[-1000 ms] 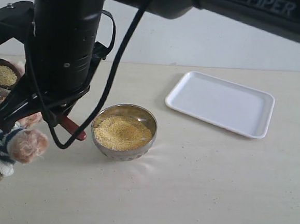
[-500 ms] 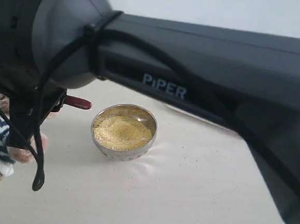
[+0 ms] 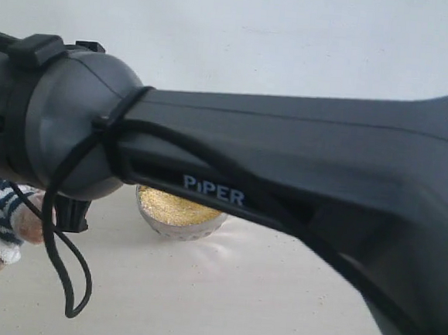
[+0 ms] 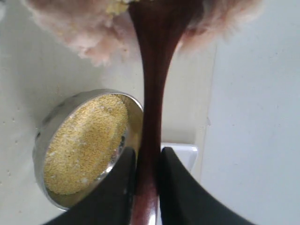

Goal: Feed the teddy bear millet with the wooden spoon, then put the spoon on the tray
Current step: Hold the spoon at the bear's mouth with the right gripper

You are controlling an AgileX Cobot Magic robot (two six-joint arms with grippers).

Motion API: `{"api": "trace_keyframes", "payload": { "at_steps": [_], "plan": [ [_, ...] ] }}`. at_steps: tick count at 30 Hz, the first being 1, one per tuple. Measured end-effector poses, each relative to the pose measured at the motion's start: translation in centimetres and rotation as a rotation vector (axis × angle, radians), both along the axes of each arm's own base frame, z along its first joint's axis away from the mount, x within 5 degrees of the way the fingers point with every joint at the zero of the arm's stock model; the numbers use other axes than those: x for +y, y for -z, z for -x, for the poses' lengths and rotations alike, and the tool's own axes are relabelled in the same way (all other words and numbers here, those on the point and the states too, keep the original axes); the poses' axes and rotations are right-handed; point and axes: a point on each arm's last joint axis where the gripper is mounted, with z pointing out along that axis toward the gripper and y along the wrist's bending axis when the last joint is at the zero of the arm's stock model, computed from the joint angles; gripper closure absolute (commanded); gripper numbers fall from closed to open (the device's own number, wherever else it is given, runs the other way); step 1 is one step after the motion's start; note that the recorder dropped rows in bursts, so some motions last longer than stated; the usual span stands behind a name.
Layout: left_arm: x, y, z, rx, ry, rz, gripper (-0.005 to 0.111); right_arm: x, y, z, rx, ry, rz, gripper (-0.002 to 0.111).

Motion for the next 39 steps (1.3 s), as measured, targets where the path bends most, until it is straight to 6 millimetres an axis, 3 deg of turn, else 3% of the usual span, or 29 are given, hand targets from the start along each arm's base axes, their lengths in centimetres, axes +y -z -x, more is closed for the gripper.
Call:
{"api": "trace_keyframes", "payload": {
  "at_steps": [25,39],
  "plan": [
    [0.0,0.0,0.0,0.0,0.0,0.0,0.1,0.6,-1.4,0.5,-0.194,-0.011,-0.006,0.106],
    [0.0,0.0,0.0,0.0,0.0,-0.006,0.1,1.5,-0.7,1.3,-0.261,-0.023,0.011,0.106]
  ]
}}
